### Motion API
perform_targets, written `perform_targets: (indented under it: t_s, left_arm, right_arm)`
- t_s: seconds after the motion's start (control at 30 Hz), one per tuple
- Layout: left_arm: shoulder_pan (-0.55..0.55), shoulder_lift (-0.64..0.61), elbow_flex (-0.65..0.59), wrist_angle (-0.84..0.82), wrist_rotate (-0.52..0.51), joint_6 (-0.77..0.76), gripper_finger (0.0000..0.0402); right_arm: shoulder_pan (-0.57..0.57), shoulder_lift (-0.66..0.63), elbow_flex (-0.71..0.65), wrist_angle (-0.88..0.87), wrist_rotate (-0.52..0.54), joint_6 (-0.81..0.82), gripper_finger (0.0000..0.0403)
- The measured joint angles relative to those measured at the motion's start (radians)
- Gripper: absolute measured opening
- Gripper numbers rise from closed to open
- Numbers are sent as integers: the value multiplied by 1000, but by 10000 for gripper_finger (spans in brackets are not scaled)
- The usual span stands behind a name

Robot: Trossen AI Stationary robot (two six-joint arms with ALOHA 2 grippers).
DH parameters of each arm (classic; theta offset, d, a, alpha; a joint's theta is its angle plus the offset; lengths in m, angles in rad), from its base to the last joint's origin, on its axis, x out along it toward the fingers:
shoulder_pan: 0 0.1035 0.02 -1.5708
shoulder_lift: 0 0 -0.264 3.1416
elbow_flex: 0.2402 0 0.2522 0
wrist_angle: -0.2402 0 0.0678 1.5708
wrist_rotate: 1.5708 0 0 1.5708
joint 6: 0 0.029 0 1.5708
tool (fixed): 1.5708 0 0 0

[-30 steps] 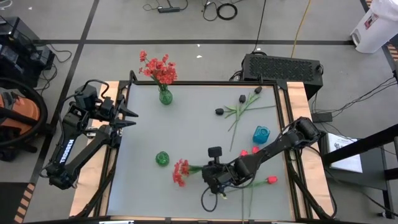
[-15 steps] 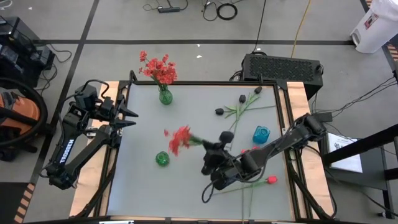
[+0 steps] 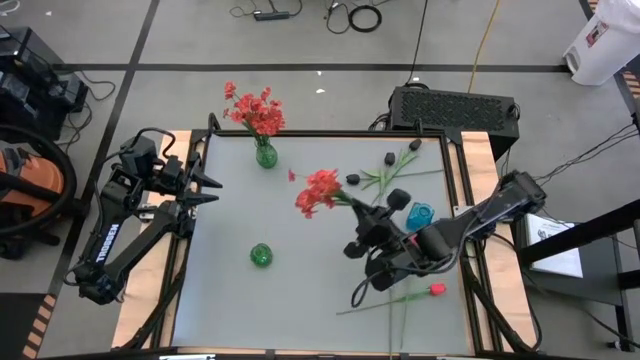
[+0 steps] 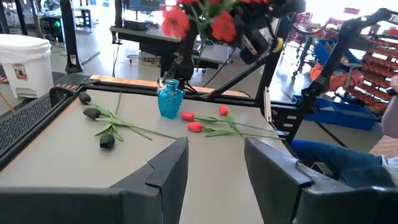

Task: Sort flowers into vase by color
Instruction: Put the orange flowers into the top green vase

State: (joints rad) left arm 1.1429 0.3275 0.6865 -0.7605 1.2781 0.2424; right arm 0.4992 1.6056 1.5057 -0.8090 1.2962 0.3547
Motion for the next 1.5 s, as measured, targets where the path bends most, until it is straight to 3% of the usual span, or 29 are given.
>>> perform_targets:
  t_s: [0.2, 0.37, 0.47, 0.63, 0.73, 0.93, 1.17, 1.3, 1.5]
  left_arm:
    - [0, 0, 0, 0, 0, 0, 164]
    - [0, 0, 0, 1, 0, 0, 164]
    - [0, 0, 0, 3, -12, 1, 164]
    - [0, 0, 0, 3, -27, 0, 164]
    - [0, 0, 0, 3, -28, 0, 164]
    - [0, 0, 0, 3, -30, 1, 164]
    - [0, 0, -1, 33, -31, 8, 164]
    - [0, 0, -29, 105, -32, -4, 164]
    - [0, 0, -100, 301, -40, -76, 164]
  right_arm:
    - [0, -170, -185, 10, 19, 69, 3]
    - [-2, -352, -430, 231, -29, 5, 2]
    - [-20, -449, -598, 577, -174, -210, 1]
    - [-105, -511, -851, 1312, -630, -559, 1]
    - [-178, -498, -914, 1473, -715, -584, 1]
    - [-328, -392, -898, 1503, -927, -497, 0]
    - [-433, -210, -727, 1548, -1090, -496, 0]
    - [-468, -111, -605, 1548, -1106, -508, 3]
    - [-519, 11, -454, 1544, -1253, -479, 4]
